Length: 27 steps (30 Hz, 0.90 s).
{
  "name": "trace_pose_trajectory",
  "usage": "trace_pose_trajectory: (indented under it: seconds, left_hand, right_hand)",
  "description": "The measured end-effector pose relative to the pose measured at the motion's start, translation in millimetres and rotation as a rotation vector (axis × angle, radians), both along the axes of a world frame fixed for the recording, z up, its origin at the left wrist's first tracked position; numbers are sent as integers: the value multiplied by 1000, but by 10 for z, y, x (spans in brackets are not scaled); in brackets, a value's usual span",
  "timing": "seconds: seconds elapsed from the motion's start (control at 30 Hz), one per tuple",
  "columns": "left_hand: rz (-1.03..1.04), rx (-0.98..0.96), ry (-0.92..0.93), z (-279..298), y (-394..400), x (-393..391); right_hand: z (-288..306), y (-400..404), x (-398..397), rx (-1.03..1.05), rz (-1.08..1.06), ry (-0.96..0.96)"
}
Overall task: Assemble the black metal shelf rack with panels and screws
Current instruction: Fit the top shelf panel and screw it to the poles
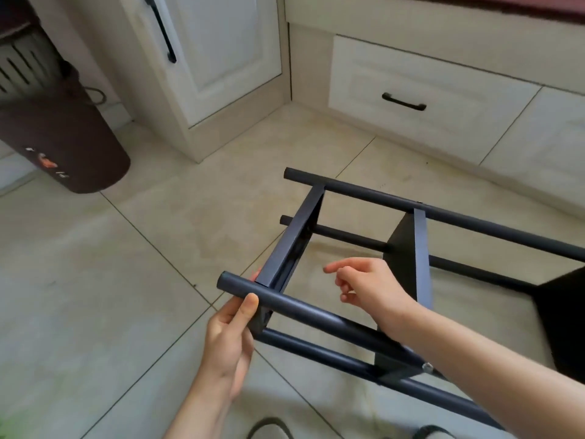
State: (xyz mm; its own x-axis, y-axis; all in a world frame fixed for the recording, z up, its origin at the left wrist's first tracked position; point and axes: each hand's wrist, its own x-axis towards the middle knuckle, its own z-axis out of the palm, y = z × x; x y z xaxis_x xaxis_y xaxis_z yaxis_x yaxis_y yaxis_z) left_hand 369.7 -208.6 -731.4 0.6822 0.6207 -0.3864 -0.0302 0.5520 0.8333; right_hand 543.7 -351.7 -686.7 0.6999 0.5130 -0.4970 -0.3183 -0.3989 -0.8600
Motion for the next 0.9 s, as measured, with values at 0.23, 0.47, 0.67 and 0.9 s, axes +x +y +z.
trace_pose_trajectory:
  seconds: [0.23, 0.47, 0.67, 0.9]
  left_hand:
    - [-35, -53, 29, -339, 92, -82]
    - [-32, -114, 2, -506, 59, -198]
    - [-70, -100, -7, -521, 51, -232]
    - [-124, -111, -29, -523, 67, -223]
  right_hand:
    - [-237, 244, -29, -99, 39, 134]
    - [-414, 595, 38, -47, -14, 230]
    - [-545, 1019, 182, -103, -22, 129]
    - [-682, 1264, 309, -94, 44, 17]
